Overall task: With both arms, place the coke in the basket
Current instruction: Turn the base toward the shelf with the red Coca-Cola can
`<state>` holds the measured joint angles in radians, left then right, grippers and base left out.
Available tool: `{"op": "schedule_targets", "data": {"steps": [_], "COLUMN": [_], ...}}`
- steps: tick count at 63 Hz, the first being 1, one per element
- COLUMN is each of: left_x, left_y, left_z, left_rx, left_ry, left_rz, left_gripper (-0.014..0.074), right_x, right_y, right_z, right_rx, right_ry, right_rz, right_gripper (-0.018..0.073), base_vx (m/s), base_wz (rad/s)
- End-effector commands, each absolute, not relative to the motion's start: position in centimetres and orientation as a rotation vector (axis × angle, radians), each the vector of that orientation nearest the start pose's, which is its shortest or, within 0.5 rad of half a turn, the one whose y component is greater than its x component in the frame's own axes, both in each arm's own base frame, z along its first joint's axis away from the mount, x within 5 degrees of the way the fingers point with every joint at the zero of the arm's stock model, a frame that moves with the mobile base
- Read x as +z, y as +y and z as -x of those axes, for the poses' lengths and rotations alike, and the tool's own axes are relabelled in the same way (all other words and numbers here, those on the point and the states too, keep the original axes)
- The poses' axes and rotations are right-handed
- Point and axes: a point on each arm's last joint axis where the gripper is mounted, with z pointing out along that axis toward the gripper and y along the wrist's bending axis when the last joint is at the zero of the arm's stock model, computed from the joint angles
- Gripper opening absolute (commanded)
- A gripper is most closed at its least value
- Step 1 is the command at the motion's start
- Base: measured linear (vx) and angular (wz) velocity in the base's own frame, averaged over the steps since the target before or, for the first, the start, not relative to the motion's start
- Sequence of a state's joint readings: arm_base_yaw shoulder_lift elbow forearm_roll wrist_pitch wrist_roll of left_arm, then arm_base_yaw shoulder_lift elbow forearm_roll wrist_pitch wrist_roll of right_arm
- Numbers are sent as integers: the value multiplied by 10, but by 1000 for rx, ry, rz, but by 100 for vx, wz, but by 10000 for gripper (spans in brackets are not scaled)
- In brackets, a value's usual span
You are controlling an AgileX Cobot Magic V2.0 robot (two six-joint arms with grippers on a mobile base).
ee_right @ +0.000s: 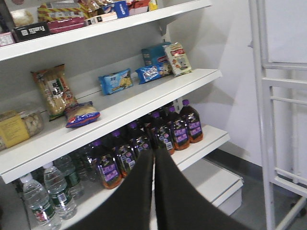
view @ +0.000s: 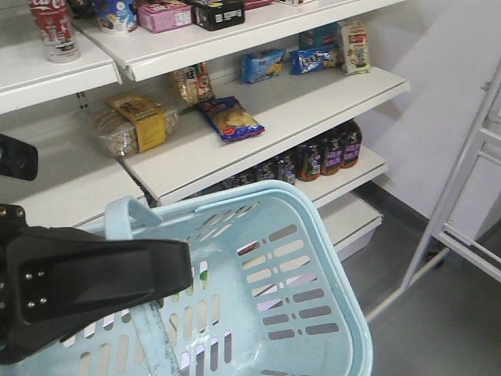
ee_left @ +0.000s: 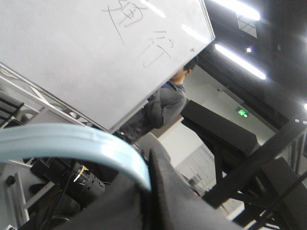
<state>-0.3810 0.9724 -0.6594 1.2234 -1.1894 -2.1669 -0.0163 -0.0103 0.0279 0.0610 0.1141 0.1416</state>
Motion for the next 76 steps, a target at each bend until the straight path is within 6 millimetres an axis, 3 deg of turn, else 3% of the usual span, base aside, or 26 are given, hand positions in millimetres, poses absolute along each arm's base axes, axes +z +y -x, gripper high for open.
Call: {"op": "schedule_targets", "data": {"steps": [1, 76], "left_x": [383, 383], "left_y": [-131, -131], "left_z": [-115, -115], "left_rx": [-2069, -2069], "left_ry": [1480, 1480], "left_rz": [-458, -458], "left_gripper": [-6, -6], "right_x": [198, 198], "right_y": [-1, -1], "right_z": [-56, -56], "right_rx": [134, 134], "right_ry": [1533, 1533], "right_rz": [-159, -159], "right_gripper": [-5, -5], "base_vx": [8, 7], "base_wz": [38, 37]}}
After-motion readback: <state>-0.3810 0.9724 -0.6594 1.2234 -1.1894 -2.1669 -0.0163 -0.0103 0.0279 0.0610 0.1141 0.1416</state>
